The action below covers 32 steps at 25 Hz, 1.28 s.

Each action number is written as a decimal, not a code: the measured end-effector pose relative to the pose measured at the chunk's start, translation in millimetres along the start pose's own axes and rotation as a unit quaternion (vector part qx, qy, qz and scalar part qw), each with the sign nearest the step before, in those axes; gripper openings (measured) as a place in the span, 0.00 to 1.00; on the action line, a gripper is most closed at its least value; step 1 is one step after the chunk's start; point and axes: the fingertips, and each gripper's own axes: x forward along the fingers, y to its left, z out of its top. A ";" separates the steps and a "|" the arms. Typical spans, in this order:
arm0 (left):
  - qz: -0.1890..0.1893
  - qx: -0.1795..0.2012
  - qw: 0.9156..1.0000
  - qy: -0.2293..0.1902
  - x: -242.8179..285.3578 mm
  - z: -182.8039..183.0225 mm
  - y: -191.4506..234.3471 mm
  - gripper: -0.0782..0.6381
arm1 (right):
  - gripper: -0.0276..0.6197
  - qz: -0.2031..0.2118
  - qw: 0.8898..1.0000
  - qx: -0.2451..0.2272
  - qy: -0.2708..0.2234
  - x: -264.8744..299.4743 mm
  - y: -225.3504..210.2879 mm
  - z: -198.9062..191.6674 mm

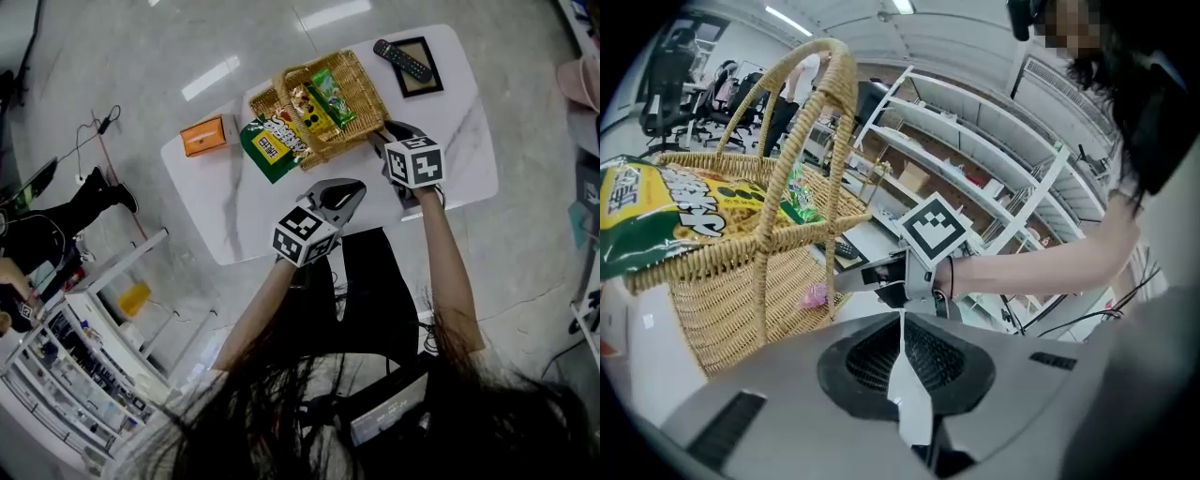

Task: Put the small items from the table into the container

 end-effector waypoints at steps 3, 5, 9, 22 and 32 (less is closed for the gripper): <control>0.005 0.001 1.000 -0.002 -3.8 -0.5 -0.5 0.12 | 0.32 -0.008 1.000 0.014 -0.015 -9.6 -1.3 1.9; 0.007 0.002 1.000 -0.004 -7.8 0.7 -3.0 0.12 | 0.32 -0.010 0.999 0.028 -0.026 -18.8 -0.4 2.0; 0.014 0.000 1.000 -0.018 -19.5 9.0 -9.7 0.12 | 0.32 -0.009 0.997 0.051 -0.049 -42.1 6.7 4.1; 0.048 -0.009 0.996 -0.076 -78.0 50.3 -35.2 0.12 | 0.25 -0.009 0.994 0.065 -0.087 -120.2 64.4 13.2; 0.048 -0.007 0.995 -0.086 -124.5 61.1 -43.3 0.12 | 0.18 -0.027 0.987 0.097 -0.129 -161.6 111.8 23.7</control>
